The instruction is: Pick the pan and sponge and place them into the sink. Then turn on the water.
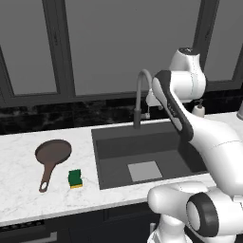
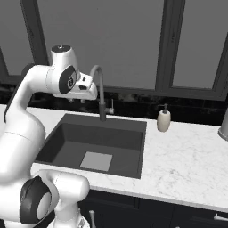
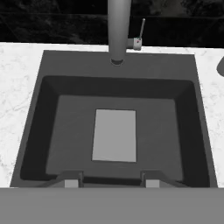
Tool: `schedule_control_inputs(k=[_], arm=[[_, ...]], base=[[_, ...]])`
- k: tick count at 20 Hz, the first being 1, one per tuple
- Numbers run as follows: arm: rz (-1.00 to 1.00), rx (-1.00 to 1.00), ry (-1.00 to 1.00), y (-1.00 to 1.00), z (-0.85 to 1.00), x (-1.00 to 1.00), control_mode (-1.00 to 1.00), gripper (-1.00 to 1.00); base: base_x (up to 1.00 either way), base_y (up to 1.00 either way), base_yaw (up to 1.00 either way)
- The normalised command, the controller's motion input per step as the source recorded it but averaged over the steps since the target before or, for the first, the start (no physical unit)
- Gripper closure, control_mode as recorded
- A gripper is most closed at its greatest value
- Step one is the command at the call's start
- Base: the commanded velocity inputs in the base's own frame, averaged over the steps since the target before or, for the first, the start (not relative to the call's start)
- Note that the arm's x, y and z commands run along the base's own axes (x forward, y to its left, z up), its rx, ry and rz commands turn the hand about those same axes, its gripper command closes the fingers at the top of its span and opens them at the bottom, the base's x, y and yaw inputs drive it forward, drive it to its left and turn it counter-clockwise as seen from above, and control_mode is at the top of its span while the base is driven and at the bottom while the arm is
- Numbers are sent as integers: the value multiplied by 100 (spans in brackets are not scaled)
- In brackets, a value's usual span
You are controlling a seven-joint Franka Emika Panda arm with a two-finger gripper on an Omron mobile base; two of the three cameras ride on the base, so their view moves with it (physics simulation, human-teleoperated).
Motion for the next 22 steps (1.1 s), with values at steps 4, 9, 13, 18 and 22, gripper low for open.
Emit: schedule_control_inputs(k=[4, 9, 13, 18, 22], arm=[[0, 3, 0, 25, -21, -2, -100, -100], [2, 2, 0, 100, -43, -19, -100, -100], [11, 5, 0, 100, -35, -1, -100, -100], [14, 2, 0, 100, -32, 0, -100, -100], [10, 0, 1, 100, -38, 0, -100, -100]], base=[[0, 0, 0], [0, 0, 0], [0, 0, 0], [0, 0, 0], [0, 0, 0]])
